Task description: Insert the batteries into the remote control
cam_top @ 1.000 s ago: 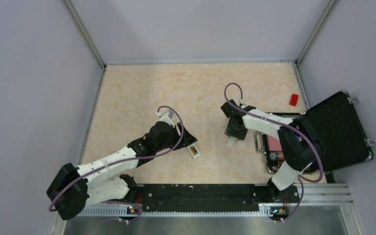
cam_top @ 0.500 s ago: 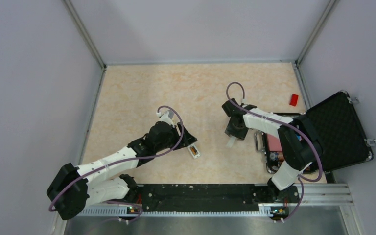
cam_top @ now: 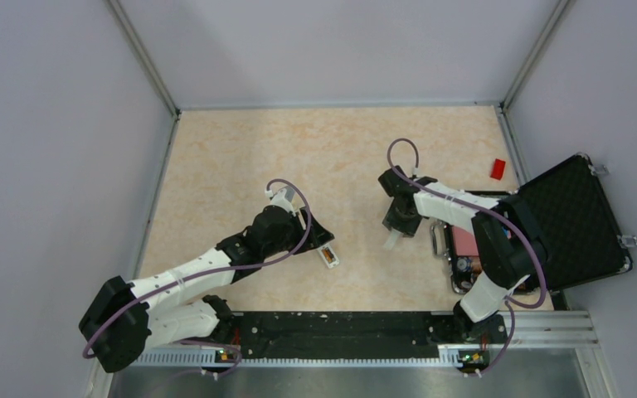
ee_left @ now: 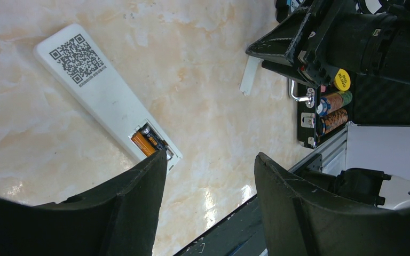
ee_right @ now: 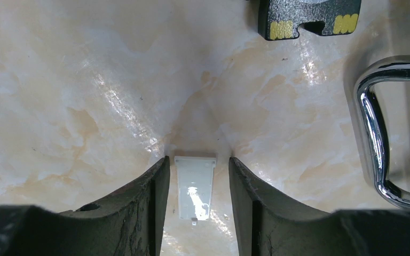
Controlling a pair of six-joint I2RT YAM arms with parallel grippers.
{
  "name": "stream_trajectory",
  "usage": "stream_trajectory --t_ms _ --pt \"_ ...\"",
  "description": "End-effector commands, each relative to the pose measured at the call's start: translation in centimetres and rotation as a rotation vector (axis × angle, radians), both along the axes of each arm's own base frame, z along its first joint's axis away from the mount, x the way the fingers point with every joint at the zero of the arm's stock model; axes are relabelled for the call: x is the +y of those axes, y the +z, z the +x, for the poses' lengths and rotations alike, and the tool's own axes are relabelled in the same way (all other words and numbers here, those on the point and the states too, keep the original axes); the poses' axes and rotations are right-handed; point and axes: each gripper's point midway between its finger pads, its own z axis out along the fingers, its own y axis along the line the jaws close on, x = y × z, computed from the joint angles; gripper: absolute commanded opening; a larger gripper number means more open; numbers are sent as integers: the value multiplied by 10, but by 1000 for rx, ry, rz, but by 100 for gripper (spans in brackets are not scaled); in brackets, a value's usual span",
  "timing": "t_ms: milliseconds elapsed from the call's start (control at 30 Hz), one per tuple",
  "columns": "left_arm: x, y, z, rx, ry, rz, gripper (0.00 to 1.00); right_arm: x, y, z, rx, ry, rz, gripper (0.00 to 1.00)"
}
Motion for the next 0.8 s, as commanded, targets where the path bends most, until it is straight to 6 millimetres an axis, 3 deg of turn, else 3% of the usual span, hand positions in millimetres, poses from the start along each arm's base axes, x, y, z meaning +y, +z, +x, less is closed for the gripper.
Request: stream_trajectory --t_ms 0,133,433,767 --pt "-6 22 7 -58 4 -54 66 -26 -45 -22 97 -73 -68 44" --pt "-5 21 7 -57 6 -53 66 -23 -48 -23 99 -88 -45 43" --pt "-6 22 7 -60 0 -58 66 -18 -45 -19 94 -82 -21 28" --pt "-11 23 7 -63 -19 -66 66 -11 -28 -7 43 -35 5 27"
